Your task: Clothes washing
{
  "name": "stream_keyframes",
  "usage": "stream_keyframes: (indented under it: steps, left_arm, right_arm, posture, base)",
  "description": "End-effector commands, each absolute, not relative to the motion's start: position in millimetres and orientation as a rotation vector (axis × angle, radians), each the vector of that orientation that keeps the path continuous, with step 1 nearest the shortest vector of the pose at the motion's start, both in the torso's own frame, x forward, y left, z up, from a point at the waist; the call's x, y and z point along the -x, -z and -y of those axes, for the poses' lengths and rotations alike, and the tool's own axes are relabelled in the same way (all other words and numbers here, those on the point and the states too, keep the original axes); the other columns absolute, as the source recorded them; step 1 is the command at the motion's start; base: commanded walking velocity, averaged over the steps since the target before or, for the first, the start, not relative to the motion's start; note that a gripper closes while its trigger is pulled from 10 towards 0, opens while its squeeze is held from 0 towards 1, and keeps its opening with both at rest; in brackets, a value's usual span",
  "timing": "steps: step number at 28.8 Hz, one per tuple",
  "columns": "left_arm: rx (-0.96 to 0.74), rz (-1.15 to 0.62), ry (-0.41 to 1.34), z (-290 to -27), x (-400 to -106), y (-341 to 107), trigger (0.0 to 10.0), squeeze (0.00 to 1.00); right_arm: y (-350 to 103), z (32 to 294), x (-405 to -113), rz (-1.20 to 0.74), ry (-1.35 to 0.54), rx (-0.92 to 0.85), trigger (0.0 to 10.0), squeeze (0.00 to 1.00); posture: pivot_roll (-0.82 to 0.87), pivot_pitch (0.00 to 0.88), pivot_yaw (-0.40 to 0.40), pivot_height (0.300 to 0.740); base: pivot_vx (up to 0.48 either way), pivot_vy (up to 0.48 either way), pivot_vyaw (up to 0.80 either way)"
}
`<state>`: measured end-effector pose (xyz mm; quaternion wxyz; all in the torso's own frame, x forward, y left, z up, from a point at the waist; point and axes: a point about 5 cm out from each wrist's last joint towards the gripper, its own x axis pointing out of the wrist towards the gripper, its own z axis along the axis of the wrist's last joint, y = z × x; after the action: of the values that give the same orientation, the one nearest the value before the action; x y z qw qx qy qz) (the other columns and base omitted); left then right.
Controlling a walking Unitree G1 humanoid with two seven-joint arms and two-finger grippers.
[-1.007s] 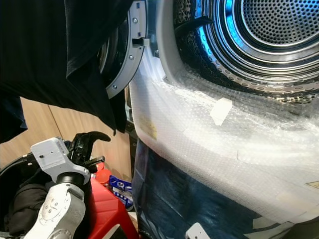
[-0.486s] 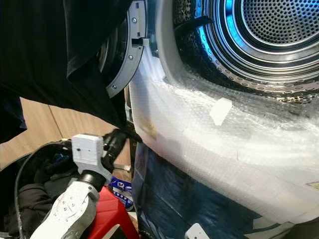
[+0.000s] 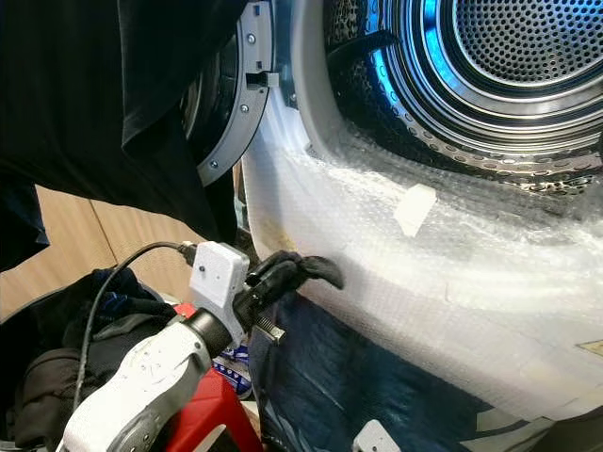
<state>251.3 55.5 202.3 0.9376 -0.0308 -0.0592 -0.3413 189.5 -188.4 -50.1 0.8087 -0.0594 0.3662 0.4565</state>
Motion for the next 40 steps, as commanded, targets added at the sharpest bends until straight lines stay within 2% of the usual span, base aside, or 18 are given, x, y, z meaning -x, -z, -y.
stream_keyframes:
  steps: [1, 6, 14, 17, 21, 24, 32, 36, 40]
  left_arm:
    - [0.072, 0.081, 0.75, -50.6, -254.1, -200.8, 10.0, 0.0]
    - [0.047, 0.014, 0.859, -39.2, -249.4, -187.8, 10.0, 0.0]
    - [0.009, -0.098, 0.932, -33.6, -239.8, -165.4, 10.0, 0.0]
    - [-0.002, -0.118, 0.934, -34.8, -239.9, -159.7, 10.0, 0.0]
    - [0.071, -0.173, 0.955, -35.8, -236.7, -150.9, 10.0, 0.0]
    - [0.12, -0.187, 0.974, -34.7, -234.2, -140.8, 10.0, 0.0]
    - [0.182, -0.182, 0.998, -20.7, -239.1, -133.8, 10.0, 0.0]
    - [0.244, -0.152, 0.988, -15.5, -245.2, -135.3, 10.0, 0.0]
    - [0.289, -0.136, 0.985, -13.9, -248.3, -138.2, 10.0, 0.0]
  right_arm:
    - [47.6, 191.4, -184.9, -0.788, -1.054, 0.141, 10.0, 0.0]
    - [40.6, 193.1, -187.7, -0.744, -1.085, 0.154, 10.0, 0.0]
    - [5.8, 218.5, -227.8, -0.474, -0.754, 0.163, 10.0, 0.0]
    - [0.4, 224.4, -229.3, -0.452, -0.72, 0.131, 10.0, 0.0]
    - [-4.3, 231.3, -225.3, -0.437, -0.707, 0.139, 10.0, 0.0]
    - [-12.5, 234.0, -231.5, -0.399, -0.662, 0.039, 10.0, 0.0]
    - [-31.8, 219.7, -248.4, -0.305, -0.645, -0.084, 10.0, 0.0]
    - [-38.6, 202.0, -241.8, -0.304, -0.779, -0.135, 10.0, 0.0]
    - [-41.4, 194.8, -239.6, -0.299, -0.819, -0.163, 10.0, 0.0]
  posture:
    - [0.02, 0.0, -0.034, 0.74]
    - [0.0, 0.0, -0.017, 0.74]
    - [-0.02, 0.0, 0.003, 0.74]
    - [-0.02, 0.0, 0.003, 0.74]
    - [-0.03, 0.0, 0.003, 0.74]
    - [-0.03, 0.0, -0.003, 0.74]
    - [-0.02, 0.0, -0.027, 0.74]
    - [-0.01, 0.0, -0.034, 0.74]
    - [-0.01, 0.0, -0.037, 0.74]
  base:
    - [0.0, 0.0, 0.0]
    - [0.0, 0.0, 0.0]
    - [0.0, 0.0, 0.0]
    - [0.0, 0.0, 0.0]
    - [0.0, 0.0, 0.0]
    - [0.0, 0.0, 0.0]
    - [0.0, 0.0, 0.0]
    - [0.0, 0.0, 0.0]
    - [0.0, 0.0, 0.0]
